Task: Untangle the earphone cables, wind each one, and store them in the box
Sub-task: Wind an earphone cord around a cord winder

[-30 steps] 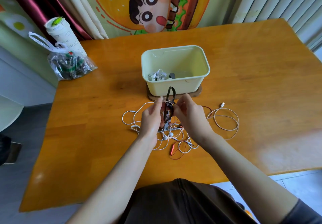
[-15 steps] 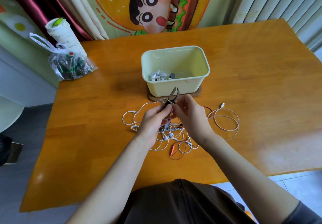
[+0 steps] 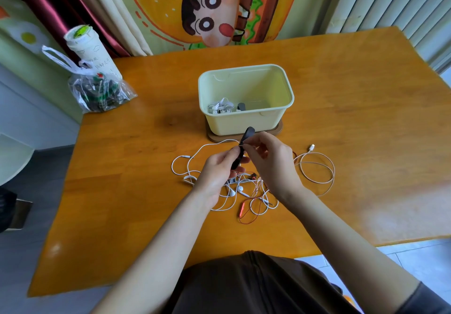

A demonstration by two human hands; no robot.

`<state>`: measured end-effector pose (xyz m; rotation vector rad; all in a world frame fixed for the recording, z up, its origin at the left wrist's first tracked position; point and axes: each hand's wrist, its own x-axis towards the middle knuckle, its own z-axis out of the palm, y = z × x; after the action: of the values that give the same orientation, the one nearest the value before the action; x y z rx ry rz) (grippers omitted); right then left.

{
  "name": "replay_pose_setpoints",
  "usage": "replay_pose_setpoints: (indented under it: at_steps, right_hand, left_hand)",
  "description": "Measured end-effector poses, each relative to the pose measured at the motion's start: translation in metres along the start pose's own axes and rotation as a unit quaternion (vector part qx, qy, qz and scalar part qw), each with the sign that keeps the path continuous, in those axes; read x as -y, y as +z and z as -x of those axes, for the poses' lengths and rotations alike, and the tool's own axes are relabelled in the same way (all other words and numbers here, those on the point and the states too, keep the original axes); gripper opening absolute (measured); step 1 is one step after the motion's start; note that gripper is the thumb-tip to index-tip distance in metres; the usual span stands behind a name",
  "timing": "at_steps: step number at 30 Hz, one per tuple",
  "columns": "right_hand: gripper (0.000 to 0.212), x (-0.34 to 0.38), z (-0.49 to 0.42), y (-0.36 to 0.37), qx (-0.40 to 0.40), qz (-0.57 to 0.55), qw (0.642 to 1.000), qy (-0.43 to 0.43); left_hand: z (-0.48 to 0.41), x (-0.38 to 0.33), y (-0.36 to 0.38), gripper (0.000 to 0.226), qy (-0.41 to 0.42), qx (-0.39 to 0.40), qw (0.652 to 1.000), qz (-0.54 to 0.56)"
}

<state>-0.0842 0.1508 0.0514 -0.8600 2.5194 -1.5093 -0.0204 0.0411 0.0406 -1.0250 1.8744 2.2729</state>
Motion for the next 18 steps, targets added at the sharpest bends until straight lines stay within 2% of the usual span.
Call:
replay_pose_setpoints:
  at_steps: [6, 12, 18]
  right_hand:
    - [0.005, -0.0048, 0.0005, -0.0005, -0.015, 0.014, 1.000, -0.023]
    - [0.005, -0.0064, 0.0040, 0.0001, -0.004, 0.009, 1.000, 0.012]
    - [0.007, -0.0080, 0.0062, 0.0002, 0.019, 0.011, 0.998, 0.059]
  left_hand:
    - [-0.0009, -0.0011, 0.0026, 0.027, -0.004, -0.015, 1.000, 0.019]
    - [0.0017, -0.0053, 0.0035, 0.025, -0.013, -0.036, 0.998, 0.056]
    - [0.0013, -0.0071, 0.0047, 0.027, -0.045, -0.024, 0.993, 0.102]
